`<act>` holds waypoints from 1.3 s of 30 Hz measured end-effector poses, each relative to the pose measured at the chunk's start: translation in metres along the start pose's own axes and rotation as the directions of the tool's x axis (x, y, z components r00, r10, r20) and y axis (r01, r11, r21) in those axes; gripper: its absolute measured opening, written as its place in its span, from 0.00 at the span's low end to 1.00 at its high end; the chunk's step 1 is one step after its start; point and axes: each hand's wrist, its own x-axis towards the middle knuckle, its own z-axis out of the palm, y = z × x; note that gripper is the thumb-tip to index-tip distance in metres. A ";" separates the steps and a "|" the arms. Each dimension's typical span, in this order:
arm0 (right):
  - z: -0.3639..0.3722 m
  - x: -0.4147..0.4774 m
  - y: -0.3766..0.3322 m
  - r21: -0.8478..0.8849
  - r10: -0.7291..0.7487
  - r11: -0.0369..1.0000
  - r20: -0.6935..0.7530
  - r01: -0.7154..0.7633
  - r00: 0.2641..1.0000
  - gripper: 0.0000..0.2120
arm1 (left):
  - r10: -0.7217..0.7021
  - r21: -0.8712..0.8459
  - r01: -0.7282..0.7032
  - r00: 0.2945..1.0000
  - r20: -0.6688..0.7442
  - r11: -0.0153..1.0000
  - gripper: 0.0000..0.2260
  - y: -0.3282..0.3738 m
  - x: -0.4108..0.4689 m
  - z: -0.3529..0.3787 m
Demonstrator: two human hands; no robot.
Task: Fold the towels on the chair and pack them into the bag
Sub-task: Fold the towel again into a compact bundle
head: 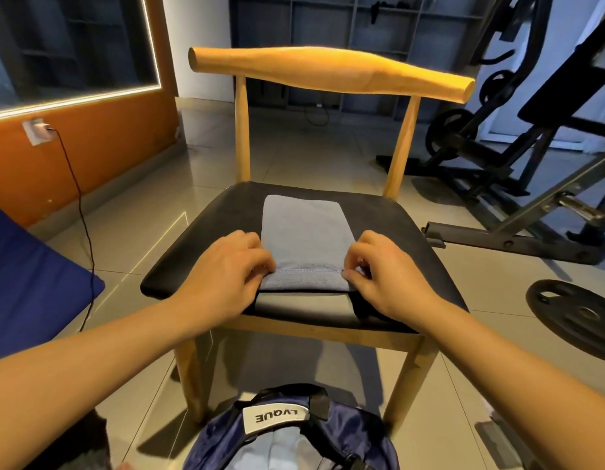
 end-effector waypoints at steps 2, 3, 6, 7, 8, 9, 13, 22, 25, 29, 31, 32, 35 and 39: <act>0.002 -0.004 0.003 -0.172 -0.193 0.966 0.010 0.192 0.981 0.03 | 0.115 0.053 -0.116 0.993 0.035 0.992 0.07 -0.005 -0.004 0.000; 0.003 -0.007 0.006 -0.224 -0.250 0.942 0.034 0.251 0.968 0.05 | 0.148 0.064 -0.151 0.988 0.055 0.986 0.09 -0.006 -0.006 -0.001; 0.002 -0.013 0.012 -0.216 -0.281 0.931 0.096 0.295 0.955 0.11 | 0.211 0.120 -0.226 0.969 0.128 0.967 0.14 -0.007 -0.009 -0.002; 0.001 -0.015 0.014 -0.203 -0.279 0.934 0.107 0.295 0.954 0.12 | 0.211 0.132 -0.228 0.969 0.130 0.965 0.13 -0.007 -0.010 -0.002; 0.000 -0.016 0.015 -0.193 -0.269 0.938 0.114 0.287 0.956 0.13 | 0.195 0.127 -0.210 0.974 0.118 0.969 0.12 -0.008 -0.010 -0.002; -0.001 -0.016 0.015 -0.182 -0.257 0.944 0.115 0.275 0.960 0.13 | 0.164 0.105 -0.174 0.981 0.099 0.979 0.12 -0.008 -0.009 -0.003; -0.003 -0.011 0.009 -0.161 -0.210 0.961 0.092 0.223 0.973 0.06 | 0.004 -0.044 -0.001 0.997 0.074 0.999 0.09 -0.007 -0.004 -0.001; -0.015 0.006 0.008 0.212 0.108 0.962 0.279 -0.171 0.954 0.07 | -0.296 -0.397 0.409 0.901 0.316 0.821 0.02 -0.005 0.011 -0.006; -0.014 0.012 0.006 0.229 0.177 0.943 0.266 -0.241 0.948 0.02 | -0.268 -0.430 0.426 0.885 0.380 0.796 0.03 -0.008 0.017 -0.011; -0.007 0.012 0.003 0.024 0.098 0.995 0.080 -0.100 0.992 0.04 | -0.276 -0.355 0.350 0.930 0.244 0.867 0.04 -0.008 0.019 -0.005; -0.005 0.009 0.005 -0.079 -0.034 0.996 0.043 0.037 0.998 0.04 | -0.218 -0.298 0.247 0.967 0.129 0.922 0.05 -0.008 0.018 -0.004; -0.004 0.007 0.007 -0.122 -0.103 0.987 0.043 0.107 0.994 0.06 | -0.161 -0.272 0.183 0.982 0.100 0.945 0.04 -0.009 0.018 -0.005; -0.009 -0.002 0.011 -0.177 -0.207 0.959 0.100 0.222 0.973 0.12 | 0.026 -0.185 -0.004 0.993 0.118 0.983 0.07 -0.013 0.013 -0.010; -0.013 -0.007 0.013 -0.116 -0.179 0.974 0.134 0.195 0.975 0.10 | 0.081 -0.049 -0.074 0.980 0.184 0.996 0.16 -0.016 0.013 -0.010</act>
